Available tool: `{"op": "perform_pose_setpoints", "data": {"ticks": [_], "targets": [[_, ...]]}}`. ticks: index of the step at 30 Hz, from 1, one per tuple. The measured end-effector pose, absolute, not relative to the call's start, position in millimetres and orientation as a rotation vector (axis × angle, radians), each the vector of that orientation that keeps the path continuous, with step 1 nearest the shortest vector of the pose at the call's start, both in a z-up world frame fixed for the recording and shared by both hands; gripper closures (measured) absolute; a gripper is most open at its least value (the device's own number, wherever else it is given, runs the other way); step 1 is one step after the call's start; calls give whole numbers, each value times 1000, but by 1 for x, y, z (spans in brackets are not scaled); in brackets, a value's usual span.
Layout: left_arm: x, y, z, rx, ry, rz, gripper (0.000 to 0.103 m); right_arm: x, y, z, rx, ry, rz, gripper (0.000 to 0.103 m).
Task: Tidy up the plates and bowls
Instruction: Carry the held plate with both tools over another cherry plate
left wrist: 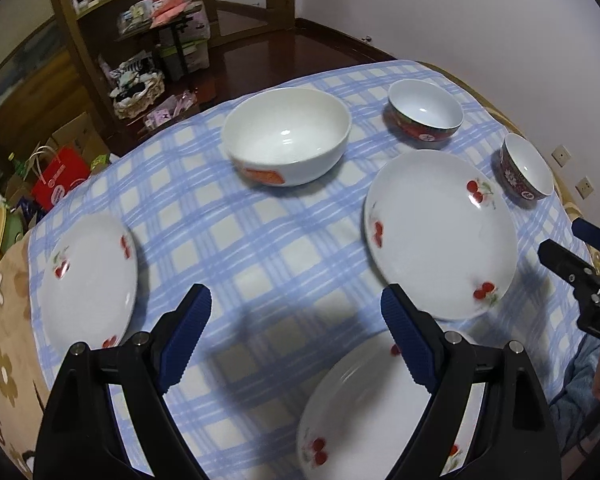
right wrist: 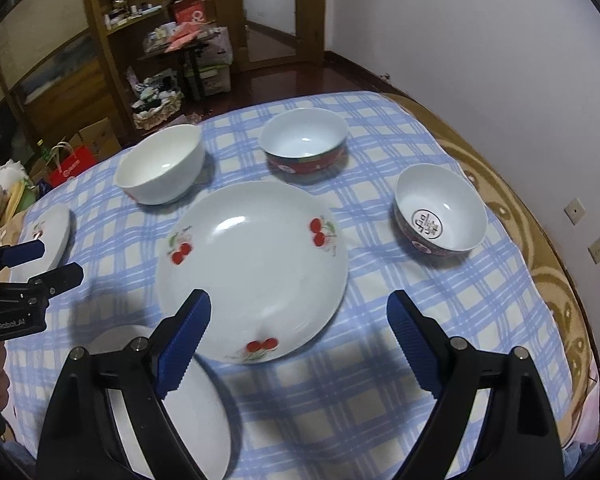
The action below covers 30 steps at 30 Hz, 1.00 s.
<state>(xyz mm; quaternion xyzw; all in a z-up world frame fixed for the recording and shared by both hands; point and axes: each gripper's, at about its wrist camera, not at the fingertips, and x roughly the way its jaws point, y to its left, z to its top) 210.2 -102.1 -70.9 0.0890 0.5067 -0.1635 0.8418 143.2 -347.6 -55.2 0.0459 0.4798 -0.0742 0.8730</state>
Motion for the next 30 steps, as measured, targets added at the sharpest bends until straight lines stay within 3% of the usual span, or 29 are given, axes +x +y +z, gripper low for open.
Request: {"op": "perform_pose_setpoints", "data": {"ticks": [12,18,25,30], "targets": [[239,-138,-103,184,1112,-350,17,168,-390,-82,209,1048,-176,9],[245,-155,-117,229,1109,-364,18,176,-403,-103,228,1087,-191,17],[252,-171,-132,258,1125,-374,18,183,-410,-122,244,1118,-196,18],[257,-182,-147,266,1149,-392,31,187,-408,-131,241,1132,-185,18]]}}
